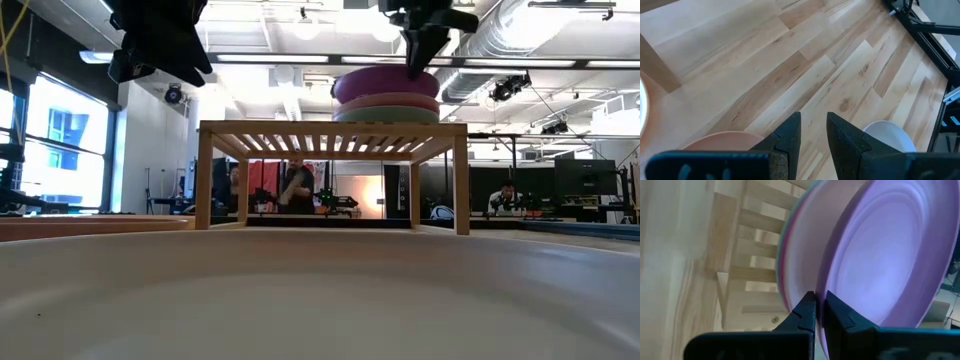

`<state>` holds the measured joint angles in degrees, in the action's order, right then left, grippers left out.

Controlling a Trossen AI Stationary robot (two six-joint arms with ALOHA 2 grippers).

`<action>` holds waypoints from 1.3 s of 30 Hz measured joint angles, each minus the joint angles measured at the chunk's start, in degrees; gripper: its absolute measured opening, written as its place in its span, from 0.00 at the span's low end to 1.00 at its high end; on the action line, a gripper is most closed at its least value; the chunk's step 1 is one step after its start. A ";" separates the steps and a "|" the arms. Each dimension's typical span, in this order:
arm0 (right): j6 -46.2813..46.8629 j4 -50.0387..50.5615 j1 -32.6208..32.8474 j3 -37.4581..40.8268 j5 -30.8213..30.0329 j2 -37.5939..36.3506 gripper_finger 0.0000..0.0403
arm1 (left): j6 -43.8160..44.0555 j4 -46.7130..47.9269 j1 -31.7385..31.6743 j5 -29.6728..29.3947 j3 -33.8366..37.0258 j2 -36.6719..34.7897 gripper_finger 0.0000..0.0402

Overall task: Place and stack plates onto a shelf
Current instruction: Stack the purple plate on top of the light orange plate on the shelf

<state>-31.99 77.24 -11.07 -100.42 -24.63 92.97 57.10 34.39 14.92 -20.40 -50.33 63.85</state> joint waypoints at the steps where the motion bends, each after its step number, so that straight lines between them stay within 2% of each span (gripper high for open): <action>1: 0.00 0.09 0.23 0.00 0.15 0.30 0.00 | 0.00 0.00 0.00 0.00 0.00 0.01 0.20; 28: 0.96 1.18 -2.93 0.00 4.09 3.78 0.00 | -0.17 0.02 0.00 -0.42 0.00 0.01 0.20; 39: 0.44 0.70 -2.78 0.00 3.70 3.80 0.01 | -0.13 0.00 0.00 -0.42 -0.02 0.01 0.20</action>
<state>-31.55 77.94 -13.85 -100.42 -20.93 96.77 56.97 34.40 14.92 -20.82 -50.35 63.85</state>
